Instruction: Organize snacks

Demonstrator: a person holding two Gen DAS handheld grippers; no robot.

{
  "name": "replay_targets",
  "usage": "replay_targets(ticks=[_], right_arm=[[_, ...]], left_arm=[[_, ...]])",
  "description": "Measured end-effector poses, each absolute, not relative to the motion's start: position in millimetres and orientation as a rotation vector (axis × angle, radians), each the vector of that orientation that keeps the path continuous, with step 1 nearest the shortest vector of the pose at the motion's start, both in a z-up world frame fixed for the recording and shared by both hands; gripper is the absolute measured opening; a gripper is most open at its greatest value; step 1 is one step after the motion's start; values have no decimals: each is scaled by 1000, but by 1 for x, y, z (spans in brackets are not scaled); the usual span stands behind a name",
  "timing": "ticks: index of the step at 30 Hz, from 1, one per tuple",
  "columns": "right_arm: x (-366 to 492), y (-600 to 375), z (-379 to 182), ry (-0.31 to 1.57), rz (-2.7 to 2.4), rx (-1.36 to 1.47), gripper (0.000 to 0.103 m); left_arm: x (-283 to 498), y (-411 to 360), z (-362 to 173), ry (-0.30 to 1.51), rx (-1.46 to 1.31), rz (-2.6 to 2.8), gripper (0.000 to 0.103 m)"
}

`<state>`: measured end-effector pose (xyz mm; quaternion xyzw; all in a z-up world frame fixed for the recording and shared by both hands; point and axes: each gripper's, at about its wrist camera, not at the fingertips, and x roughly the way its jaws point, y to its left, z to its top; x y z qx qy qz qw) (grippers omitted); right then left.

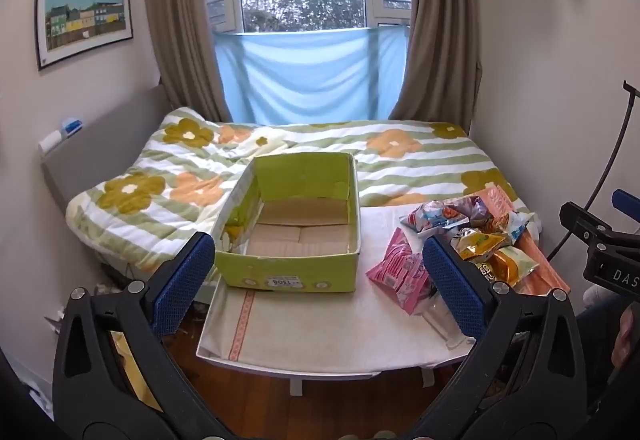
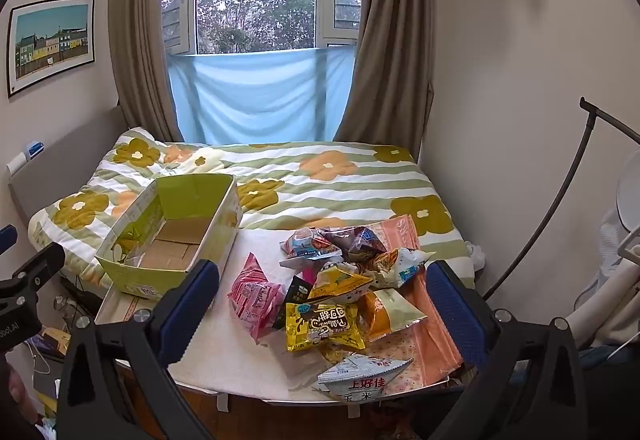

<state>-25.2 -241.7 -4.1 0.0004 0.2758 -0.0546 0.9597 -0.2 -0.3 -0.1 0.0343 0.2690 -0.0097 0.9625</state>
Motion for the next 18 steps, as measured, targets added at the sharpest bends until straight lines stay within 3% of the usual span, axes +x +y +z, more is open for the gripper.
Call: replay_targets(ticks=[18], right_arm=[[-27, -231, -5, 564, -107, 1, 103]], left_arm=[[0, -5, -2, 546, 69, -20, 103]])
